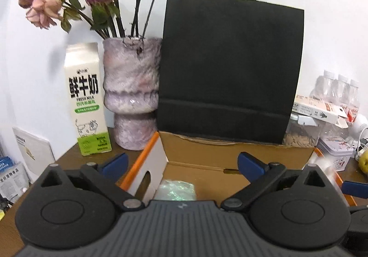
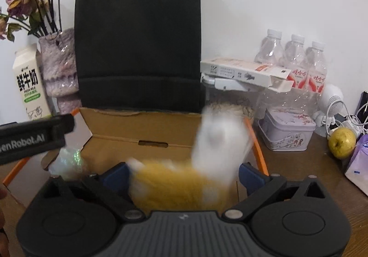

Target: Organize objects

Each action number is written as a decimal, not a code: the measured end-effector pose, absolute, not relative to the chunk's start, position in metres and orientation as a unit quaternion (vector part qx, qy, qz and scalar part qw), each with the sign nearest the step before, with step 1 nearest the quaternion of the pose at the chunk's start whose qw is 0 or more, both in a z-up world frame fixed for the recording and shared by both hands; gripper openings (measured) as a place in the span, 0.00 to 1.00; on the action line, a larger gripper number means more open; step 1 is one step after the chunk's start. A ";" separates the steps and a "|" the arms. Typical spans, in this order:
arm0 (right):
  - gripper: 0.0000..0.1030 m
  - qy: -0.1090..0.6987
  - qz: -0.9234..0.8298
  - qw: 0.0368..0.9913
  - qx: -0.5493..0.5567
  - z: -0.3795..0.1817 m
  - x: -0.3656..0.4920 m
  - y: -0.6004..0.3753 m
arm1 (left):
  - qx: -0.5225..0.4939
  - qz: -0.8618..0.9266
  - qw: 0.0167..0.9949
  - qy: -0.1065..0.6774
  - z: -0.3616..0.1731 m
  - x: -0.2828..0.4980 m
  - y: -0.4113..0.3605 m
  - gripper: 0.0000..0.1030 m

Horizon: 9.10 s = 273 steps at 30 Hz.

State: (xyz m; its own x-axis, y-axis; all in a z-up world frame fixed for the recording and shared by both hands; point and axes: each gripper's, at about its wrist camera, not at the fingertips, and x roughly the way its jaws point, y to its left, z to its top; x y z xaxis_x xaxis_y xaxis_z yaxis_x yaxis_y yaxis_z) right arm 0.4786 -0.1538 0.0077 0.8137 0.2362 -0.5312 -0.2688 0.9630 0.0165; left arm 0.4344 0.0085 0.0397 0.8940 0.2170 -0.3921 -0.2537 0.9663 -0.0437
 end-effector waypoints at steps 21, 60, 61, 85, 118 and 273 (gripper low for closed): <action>1.00 0.256 0.139 0.956 -0.038 0.025 0.462 -0.152 | -0.058 0.120 0.968 0.212 0.046 0.427 0.009 1.00; 1.00 0.172 0.173 0.967 -0.071 0.061 0.319 -0.187 | -0.055 0.040 0.987 0.144 0.084 0.271 0.005 1.00; 1.00 0.171 0.173 0.967 -0.071 0.061 0.314 -0.189 | -0.054 0.039 0.988 0.140 0.084 0.265 0.005 1.00; 1.00 0.167 0.191 0.965 -0.062 0.008 0.209 -0.219 | -0.023 0.016 0.987 0.161 0.033 0.173 0.006 1.00; 1.00 0.215 0.190 0.956 -0.060 -0.032 0.166 -0.239 | 0.010 0.045 0.968 0.248 -0.021 0.125 0.004 1.00; 0.10 0.210 0.256 0.944 -0.020 -0.012 0.184 -0.220 | -0.056 0.014 0.978 0.199 0.013 0.147 0.030 0.35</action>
